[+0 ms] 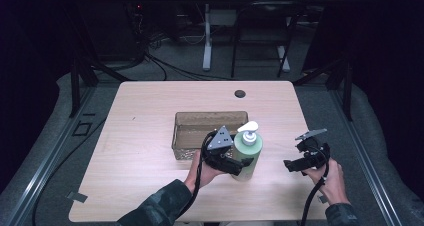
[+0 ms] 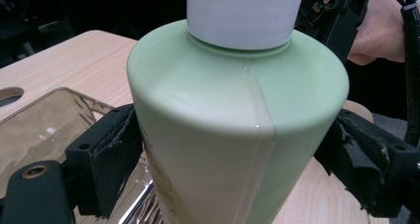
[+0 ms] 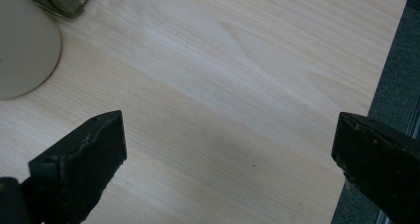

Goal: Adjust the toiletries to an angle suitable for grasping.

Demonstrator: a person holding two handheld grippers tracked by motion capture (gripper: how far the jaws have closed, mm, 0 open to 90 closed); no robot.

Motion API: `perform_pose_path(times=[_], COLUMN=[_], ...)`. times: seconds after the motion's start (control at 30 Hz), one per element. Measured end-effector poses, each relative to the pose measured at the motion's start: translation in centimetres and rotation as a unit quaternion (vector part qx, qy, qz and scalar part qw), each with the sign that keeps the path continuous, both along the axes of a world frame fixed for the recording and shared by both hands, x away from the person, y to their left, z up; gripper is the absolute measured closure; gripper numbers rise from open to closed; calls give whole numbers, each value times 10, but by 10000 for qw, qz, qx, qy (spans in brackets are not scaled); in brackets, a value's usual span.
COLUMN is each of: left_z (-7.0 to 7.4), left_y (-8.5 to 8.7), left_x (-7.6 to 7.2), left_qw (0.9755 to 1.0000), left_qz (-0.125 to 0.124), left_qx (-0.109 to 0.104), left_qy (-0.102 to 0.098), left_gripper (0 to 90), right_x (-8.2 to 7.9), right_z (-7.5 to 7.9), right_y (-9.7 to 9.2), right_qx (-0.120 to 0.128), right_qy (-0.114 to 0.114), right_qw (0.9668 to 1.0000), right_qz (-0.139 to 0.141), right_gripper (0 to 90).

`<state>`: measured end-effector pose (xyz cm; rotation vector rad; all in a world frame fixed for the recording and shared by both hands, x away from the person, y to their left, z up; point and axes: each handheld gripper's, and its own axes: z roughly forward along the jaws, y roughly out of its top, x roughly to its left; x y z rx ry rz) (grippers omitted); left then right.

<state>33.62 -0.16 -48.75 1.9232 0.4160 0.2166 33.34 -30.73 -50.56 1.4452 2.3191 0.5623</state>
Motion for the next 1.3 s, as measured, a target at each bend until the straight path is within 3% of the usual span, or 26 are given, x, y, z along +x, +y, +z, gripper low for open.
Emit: perform_pose_path(times=[0.27, 0.47, 0.6, 0.73, 0.8, 0.93, 1.1, 1.3], left_z=[-2, 0, 3, 7, 9, 8, 2, 0], left_y=[-5, -8, -3, 9, 23, 42, 80, 125], left_x=[4, 5, 4, 3, 1, 1, 4, 2], left_qw=[9998, 9998, 9996, 9989, 9975, 9960, 9916, 9848], left_qz=[-162, -153, -152, -136, -123, -82, 94, 345], left_qx=[-37, 100, 213, 392, 603, 783, 1045, 1415], left_qy=[-52, -95, 83, 240, 353, 431, 758, 945], left_gripper=[124, 122, 110, 36, 7, 1, 0, 0], right_x=[0, 0, -1, -1, -1, -1, -1, -1], right_z=[0, 0, 1, 1, 1, 1, 0, -1], right_y=[0, 1, 0, 1, 1, 2, 4, 5], right_qx=[-10, -18, -34, -19, -35, -58, -72, -97], right_qy=[-11, 10, -26, 0, 15, 24, 58, 118], right_qw=[10000, 10000, 9999, 9999, 9999, 9999, 9998, 9995], right_qz=[38, 77, 95, 108, 118, 138, 170, 286], right_gripper=[1, 1, 1, 1, 1, 3, 3, 14])
